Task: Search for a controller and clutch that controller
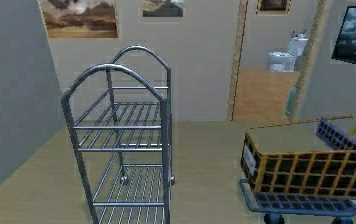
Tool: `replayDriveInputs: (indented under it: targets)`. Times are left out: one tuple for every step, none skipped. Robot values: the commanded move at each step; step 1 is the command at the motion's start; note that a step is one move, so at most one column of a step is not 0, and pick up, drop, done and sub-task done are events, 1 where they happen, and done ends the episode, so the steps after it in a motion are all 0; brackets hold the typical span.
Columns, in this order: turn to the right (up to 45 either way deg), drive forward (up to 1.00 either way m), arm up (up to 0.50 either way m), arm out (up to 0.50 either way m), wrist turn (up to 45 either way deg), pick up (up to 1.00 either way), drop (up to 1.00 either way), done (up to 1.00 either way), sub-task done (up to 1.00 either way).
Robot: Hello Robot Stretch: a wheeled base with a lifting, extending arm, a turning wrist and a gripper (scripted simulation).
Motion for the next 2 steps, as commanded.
replayDriveInputs:
  targets:
    - [-45.0, 0.00, 0.00, 0.00, 0.0, 0.00, 0.00, 0.00, 0.00]
    - [-39.0, 0.00, 0.00, 0.00, 0.0, 0.00, 0.00, 0.00, 0.00]
